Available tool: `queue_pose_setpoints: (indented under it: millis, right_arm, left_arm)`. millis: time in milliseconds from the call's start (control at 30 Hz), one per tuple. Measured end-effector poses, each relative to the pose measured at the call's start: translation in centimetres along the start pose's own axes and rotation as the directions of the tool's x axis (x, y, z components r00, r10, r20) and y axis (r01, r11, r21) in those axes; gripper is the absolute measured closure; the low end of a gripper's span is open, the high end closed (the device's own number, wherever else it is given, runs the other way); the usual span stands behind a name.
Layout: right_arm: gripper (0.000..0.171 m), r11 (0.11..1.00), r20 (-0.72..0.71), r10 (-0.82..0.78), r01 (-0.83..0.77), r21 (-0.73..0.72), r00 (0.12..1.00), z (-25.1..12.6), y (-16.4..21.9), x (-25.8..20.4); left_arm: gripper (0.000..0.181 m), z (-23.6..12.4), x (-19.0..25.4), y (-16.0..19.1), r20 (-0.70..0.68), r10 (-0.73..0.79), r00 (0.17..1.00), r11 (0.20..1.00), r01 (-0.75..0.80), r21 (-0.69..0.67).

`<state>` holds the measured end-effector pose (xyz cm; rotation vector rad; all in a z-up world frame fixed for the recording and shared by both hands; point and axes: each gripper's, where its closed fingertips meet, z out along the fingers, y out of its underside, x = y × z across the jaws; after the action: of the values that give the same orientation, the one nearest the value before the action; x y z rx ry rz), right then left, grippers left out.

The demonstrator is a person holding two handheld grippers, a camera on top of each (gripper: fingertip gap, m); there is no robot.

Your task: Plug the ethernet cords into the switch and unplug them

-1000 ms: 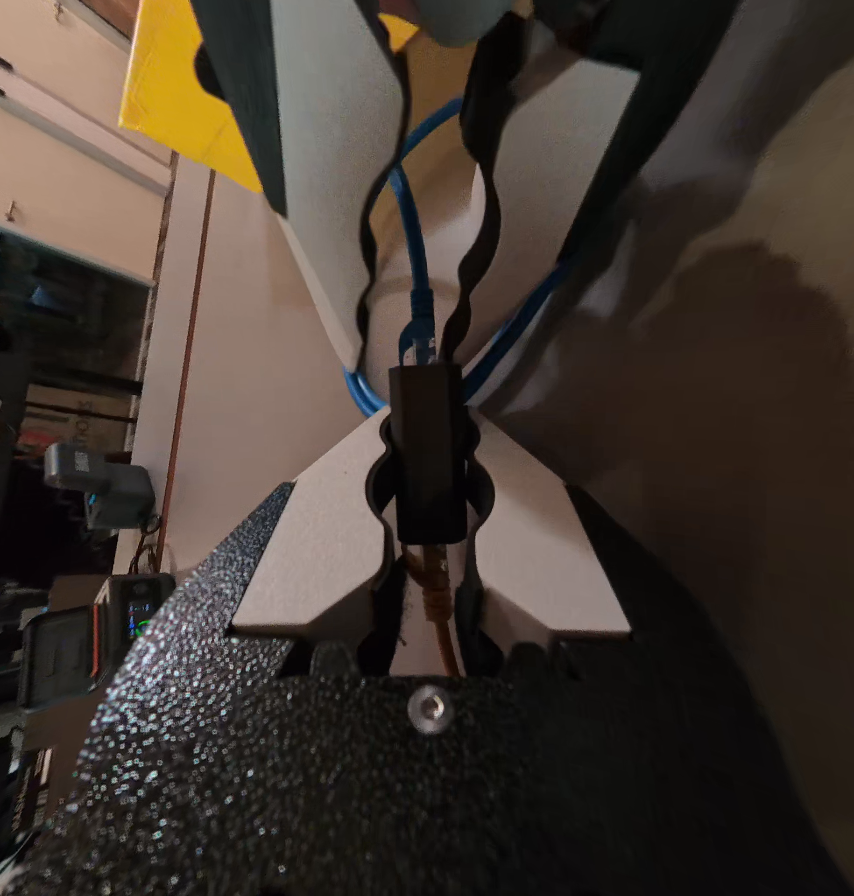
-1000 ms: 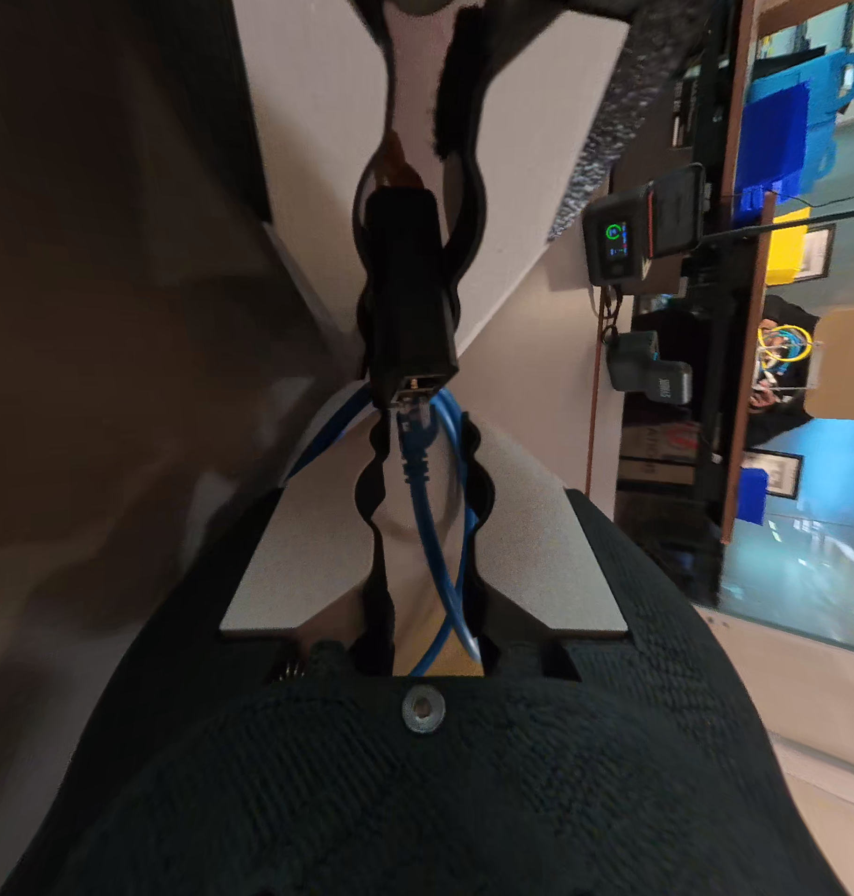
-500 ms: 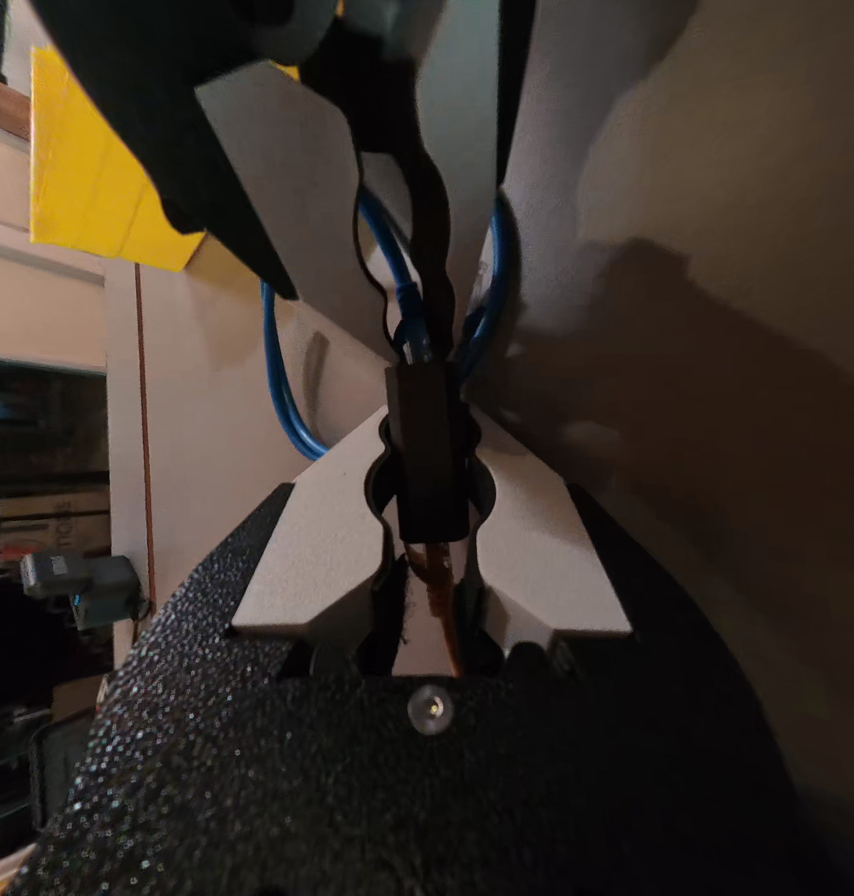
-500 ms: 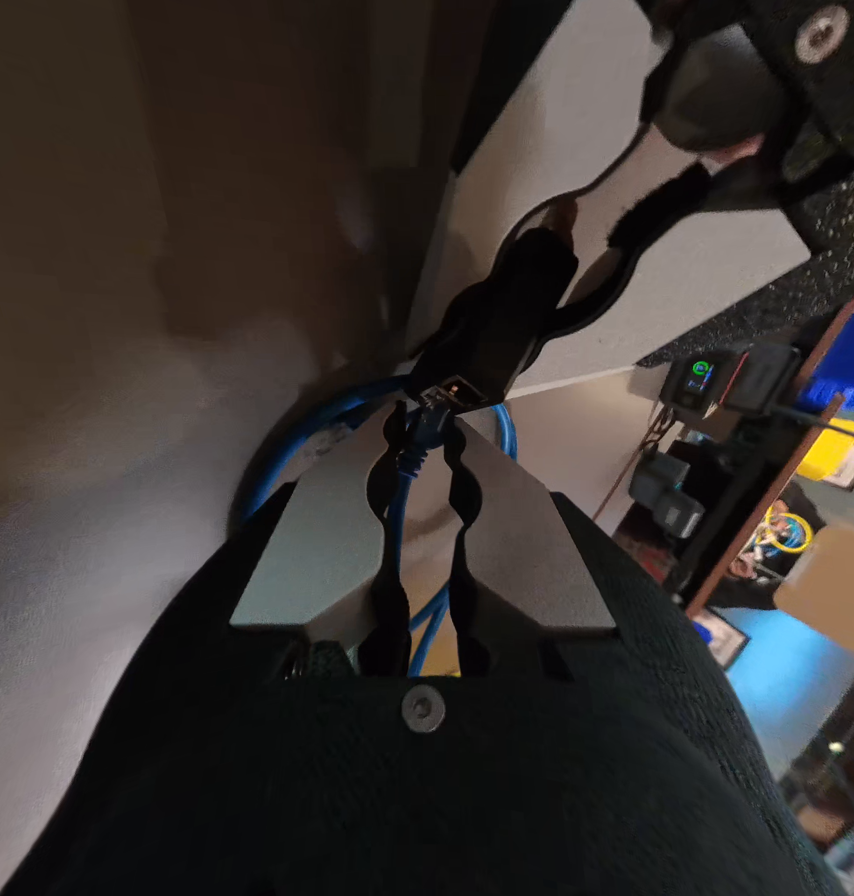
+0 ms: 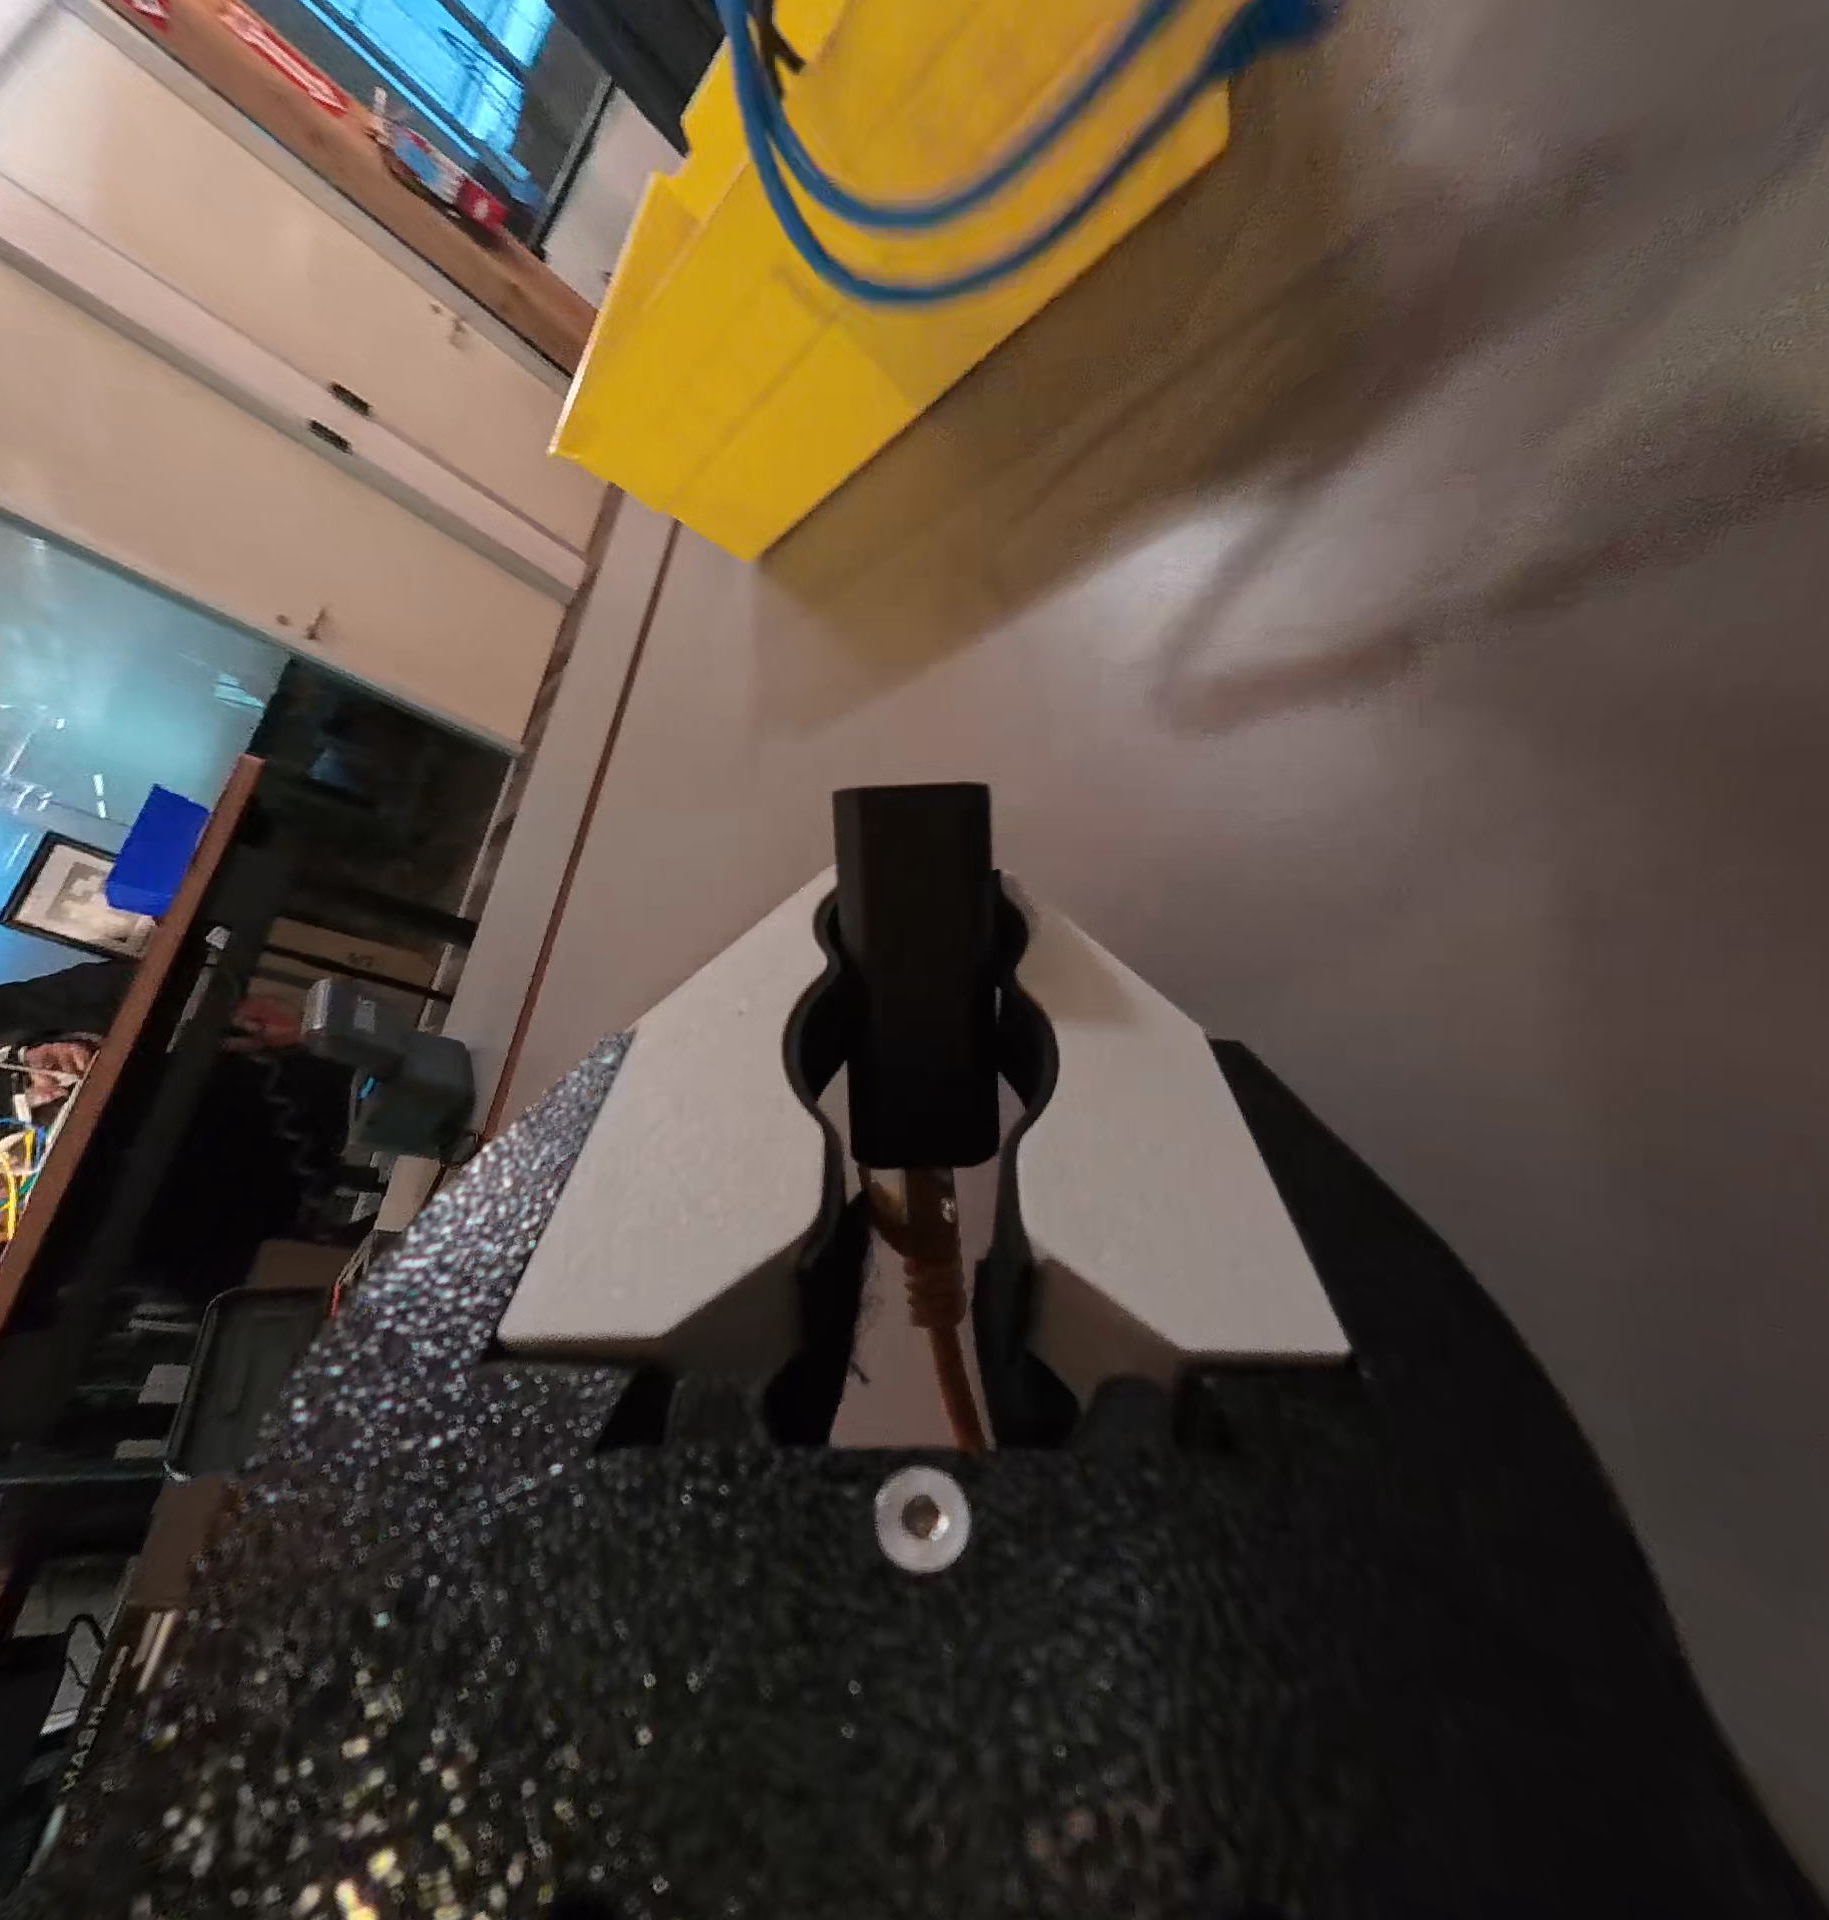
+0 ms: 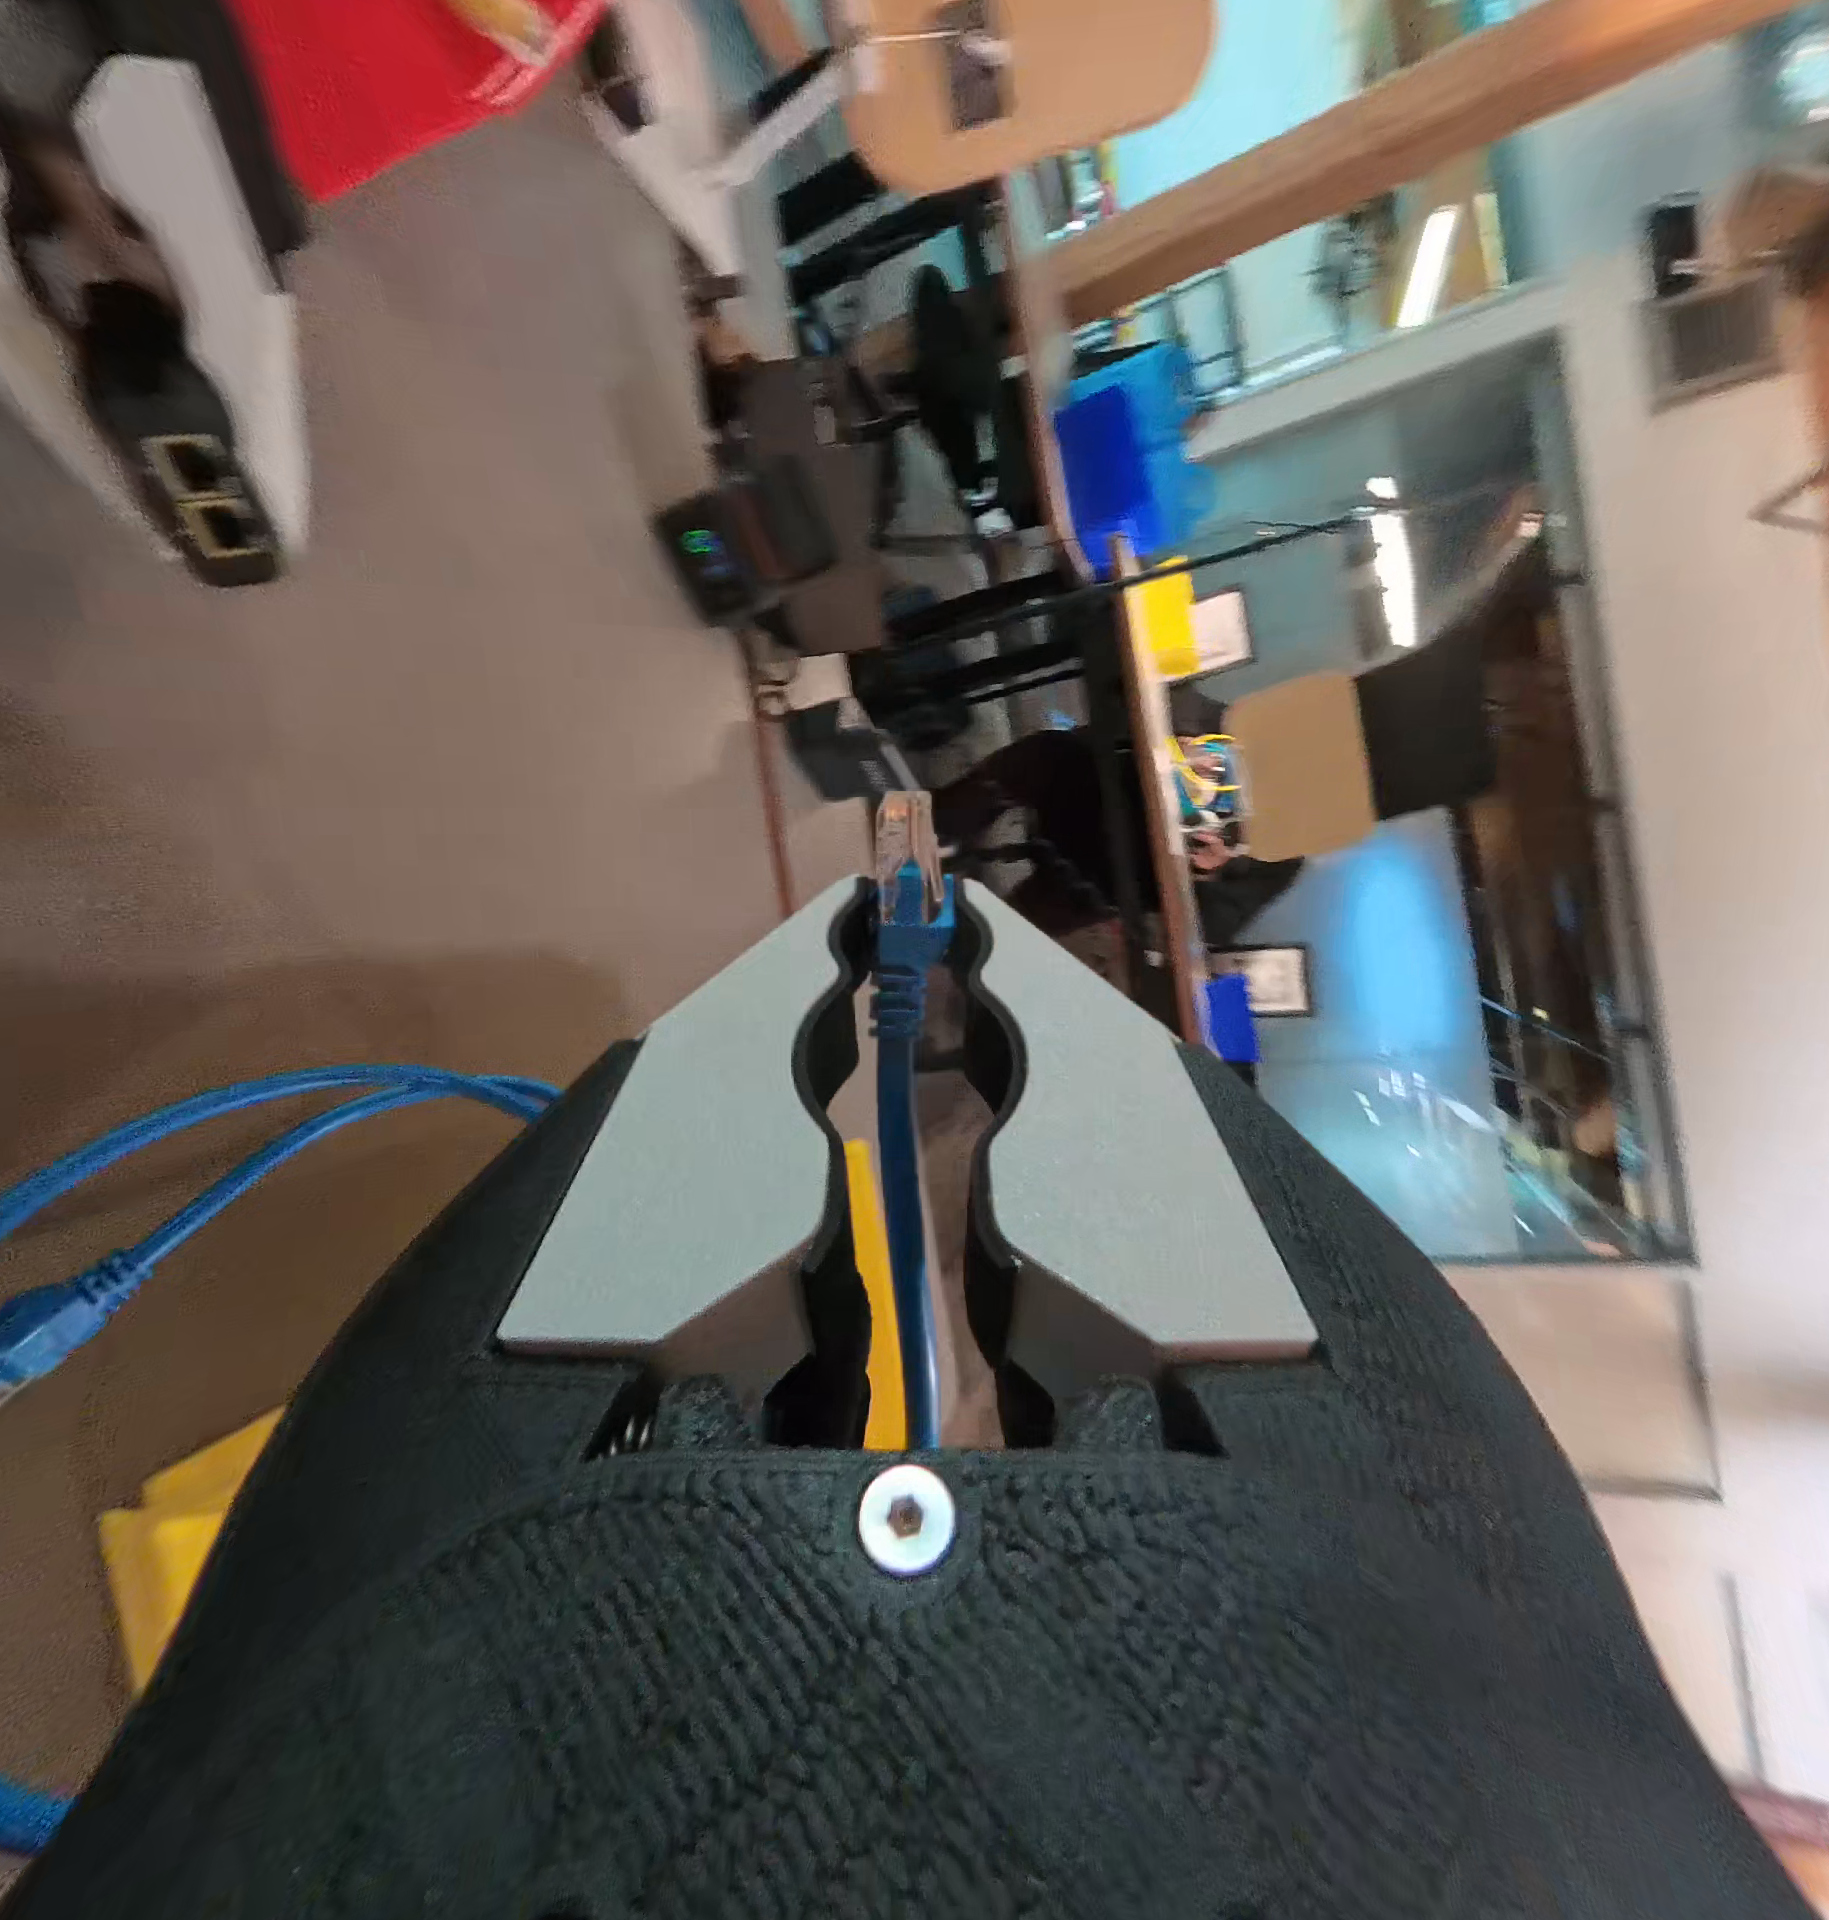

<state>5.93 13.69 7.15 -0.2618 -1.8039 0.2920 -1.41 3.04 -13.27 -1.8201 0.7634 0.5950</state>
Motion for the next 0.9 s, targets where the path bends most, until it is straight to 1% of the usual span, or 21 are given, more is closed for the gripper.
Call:
queue_pose_setpoints:
  millis: [33,167,233,300,433,533,600,700,733,767,800,833,867,900]
  right_arm:
    - [0.159,1.0,-0.053,0.011,-0.01,0.008,0.999,-1.2,0.0,2.0]
    - [0.159,1.0,-0.23,0.017,-0.014,0.011,0.973,-5.5,0.5,8.4]
    - [0.159,1.0,-0.289,-0.002,-0.003,-0.018,0.957,-6.6,2.0,10.1]
    - [0.159,0.998,-0.302,0.0,-0.019,-0.06,0.953,-6.6,4.6,10.2]
    - [0.159,0.991,-0.359,-0.065,0.018,-0.133,0.931,-4.9,10.9,7.4]
    - [0.158,0.977,-0.332,-0.089,0.018,-0.213,0.939,-2.5,15.9,2.4]
    - [0.158,0.968,-0.286,-0.052,-0.022,-0.25,0.957,-1.2,18.4,-1.2]
    - [0.158,0.951,-0.272,0.113,-0.184,-0.248,0.956,-0.4,20.4,-4.0]
    - [0.158,0.929,-0.249,0.209,-0.271,-0.252,0.946,-0.3,21.0,-4.8]
    - [0.157,0.888,-0.212,0.321,-0.371,-0.271,0.923,-0.2,21.6,-5.5]
    - [0.155,0.83,-0.172,0.438,-0.471,-0.3,0.882,-0.1,22.2,-6.3]
    - [0.141,0.752,-0.145,0.56,-0.573,-0.326,0.816,-0.1,22.6,-6.8]
    - [0.124,0.665,-0.119,0.673,-0.668,-0.334,0.73,0.0,22.7,-7.1]
    - [0.114,0.579,-0.087,0.765,-0.741,-0.341,0.638,0.0,22.5,-7.3]
  left_arm:
    - [0.158,0.0,-0.2,0.0,0.014,-0.014,1.0,1.0,0.014,0.01]
    - [0.159,-0.1,-0.9,0.3,0.034,-0.07,0.997,0.998,0.07,0.011]
    - [0.158,-0.1,-1.0,0.5,0.031,-0.093,0.995,0.996,0.093,0.012]
    - [0.158,0.0,-0.9,0.7,0.024,-0.105,0.994,0.994,0.105,0.009]
    - [0.158,0.1,-0.9,0.7,0.029,-0.097,0.995,0.995,0.097,0.002]
    - [0.158,0.1,-0.9,0.6,0.03,-0.102,0.994,0.995,0.102,0.006]
    - [0.158,0.1,-0.9,0.6,0.031,-0.107,0.994,0.994,0.107,0.007]
    - [0.158,0.1,-1.0,0.6,0.029,-0.115,0.993,0.993,0.115,0.009]
    - [0.158,0.1,-0.9,0.6,0.028,-0.118,0.993,0.993,0.117,0.009]
    - [0.158,0.1,-0.9,0.7,0.027,-0.121,0.992,0.993,0.12,0.009]
    - [0.158,0.1,-0.9,0.7,0.025,-0.123,0.992,0.992,0.123,0.008]
    - [0.158,0.1,-0.9,0.7,0.024,-0.126,0.992,0.992,0.126,0.006]
    - [0.158,0.2,-0.9,0.7,0.024,-0.129,0.991,0.992,0.129,0.007]
    - [0.158,0.2,-0.9,0.7,0.021,-0.133,0.991,0.991,0.132,0.008]
